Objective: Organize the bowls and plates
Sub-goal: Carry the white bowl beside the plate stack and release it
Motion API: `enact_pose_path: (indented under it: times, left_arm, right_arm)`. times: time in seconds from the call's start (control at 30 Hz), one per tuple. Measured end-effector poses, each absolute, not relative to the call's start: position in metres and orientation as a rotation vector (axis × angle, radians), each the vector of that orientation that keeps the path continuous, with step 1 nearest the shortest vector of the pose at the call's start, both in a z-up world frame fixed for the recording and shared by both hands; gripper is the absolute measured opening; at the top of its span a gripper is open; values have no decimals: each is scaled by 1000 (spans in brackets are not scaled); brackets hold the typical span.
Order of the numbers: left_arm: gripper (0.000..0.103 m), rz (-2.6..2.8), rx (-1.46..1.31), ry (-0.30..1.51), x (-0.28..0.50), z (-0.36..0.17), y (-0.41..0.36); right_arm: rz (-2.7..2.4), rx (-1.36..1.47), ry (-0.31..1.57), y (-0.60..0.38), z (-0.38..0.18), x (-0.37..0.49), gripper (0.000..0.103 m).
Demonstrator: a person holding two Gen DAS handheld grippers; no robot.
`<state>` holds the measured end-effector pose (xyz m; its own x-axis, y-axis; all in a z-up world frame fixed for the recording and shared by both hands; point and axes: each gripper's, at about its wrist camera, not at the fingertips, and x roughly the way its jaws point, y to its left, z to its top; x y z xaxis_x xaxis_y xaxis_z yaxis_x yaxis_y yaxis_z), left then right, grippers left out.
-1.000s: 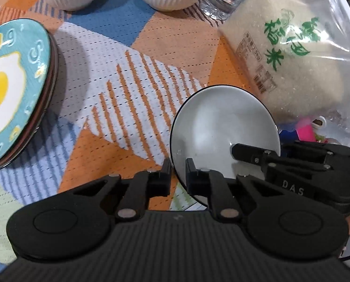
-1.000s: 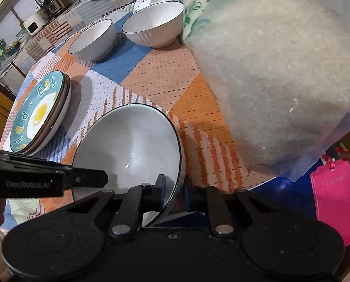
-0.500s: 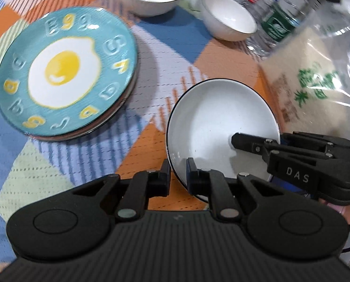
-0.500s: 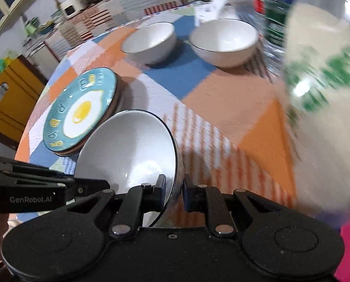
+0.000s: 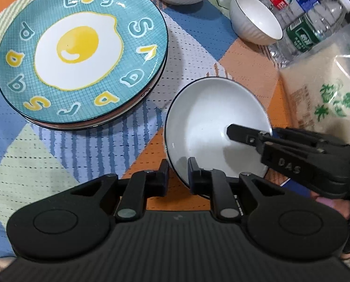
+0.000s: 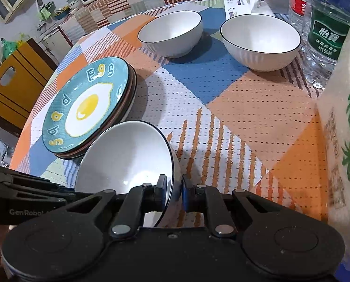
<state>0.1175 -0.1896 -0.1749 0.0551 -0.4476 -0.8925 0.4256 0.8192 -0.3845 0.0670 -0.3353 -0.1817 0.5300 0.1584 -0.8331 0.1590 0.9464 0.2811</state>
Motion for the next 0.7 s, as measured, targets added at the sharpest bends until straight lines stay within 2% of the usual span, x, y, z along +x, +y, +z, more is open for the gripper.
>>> enact_pose_path:
  times: [0.3, 0.47, 0.7]
  left_arm:
    - [16, -680, 51, 1340, 110, -170, -198]
    - [21, -697, 118, 1327, 103, -161, -199]
    - [23, -711, 180, 1244, 99, -131, -191]
  right_arm:
    - [-11, 324, 988, -339, -185, 62, 14]
    - [-12, 316, 942, -343, -167, 52, 16]
    - [5, 257, 878, -345, -132, 33, 19]
